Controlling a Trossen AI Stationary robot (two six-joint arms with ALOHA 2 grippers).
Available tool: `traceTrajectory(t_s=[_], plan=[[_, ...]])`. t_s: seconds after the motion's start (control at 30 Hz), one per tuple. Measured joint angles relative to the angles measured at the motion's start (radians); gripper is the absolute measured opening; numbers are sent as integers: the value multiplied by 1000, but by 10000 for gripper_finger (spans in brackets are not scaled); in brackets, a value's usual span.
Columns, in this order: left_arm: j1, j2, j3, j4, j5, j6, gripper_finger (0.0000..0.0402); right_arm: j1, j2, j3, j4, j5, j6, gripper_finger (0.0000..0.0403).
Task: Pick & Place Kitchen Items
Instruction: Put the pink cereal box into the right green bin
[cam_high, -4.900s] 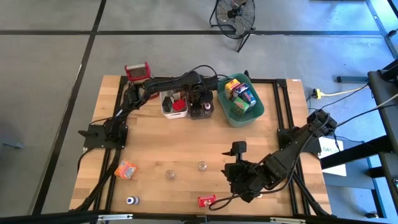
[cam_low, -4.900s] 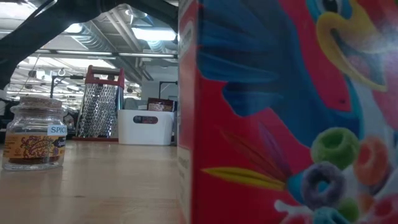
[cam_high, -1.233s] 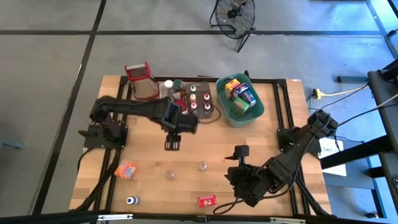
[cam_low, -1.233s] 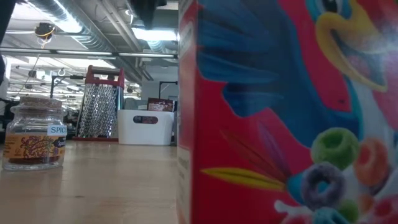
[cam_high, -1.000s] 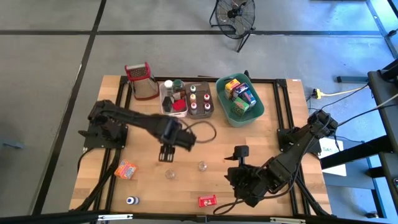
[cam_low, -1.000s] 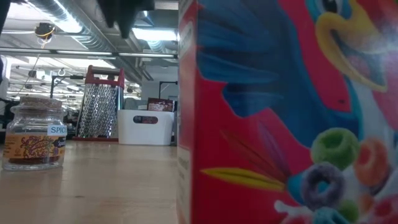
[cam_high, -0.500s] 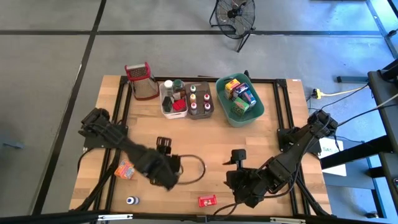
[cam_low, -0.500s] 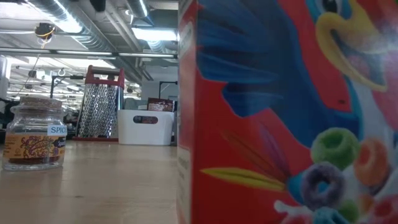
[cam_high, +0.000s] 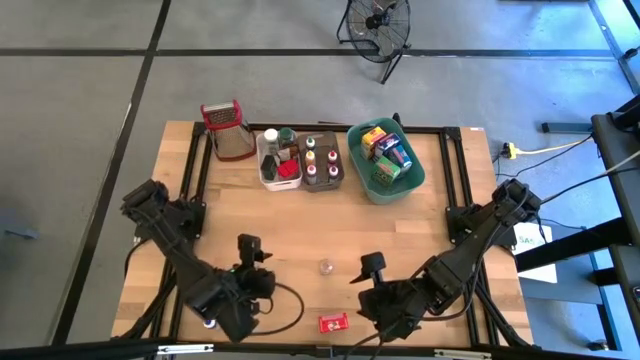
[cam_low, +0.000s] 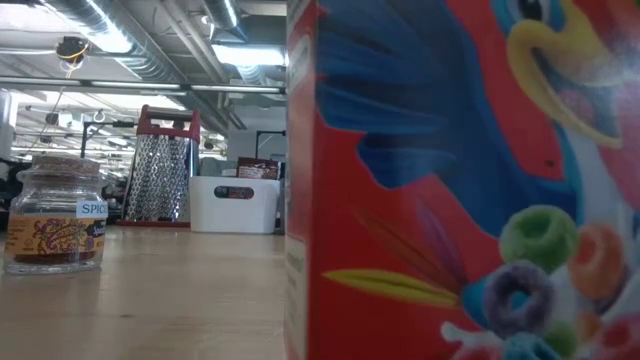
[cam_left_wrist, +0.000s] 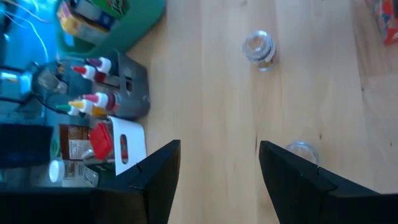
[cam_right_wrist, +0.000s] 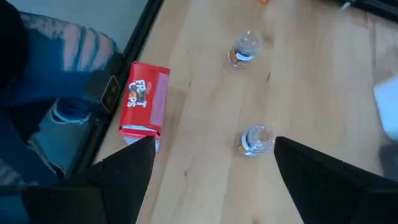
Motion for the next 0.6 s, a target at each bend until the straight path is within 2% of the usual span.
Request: traceTrajectory(t_s=[0.1,0.23,0.37,0.5,0.6], plan=[[-24,0,0,0,-36,-7,212,-3,14,1,31,-60,3,332],[-43,0,-5,5,-86,-21,214,-8,52,0,100,-156,-83,332],[-50,0,-53,8,-134,-45,213,-13,73,0,150,-184,-129,332],[-50,2,-126,18,-136,-64,213,-33,91,0,166,-186,-132,332],[-48,0,-171,42,-151,-70,214,-59,118,0,190,-259,-144,332]])
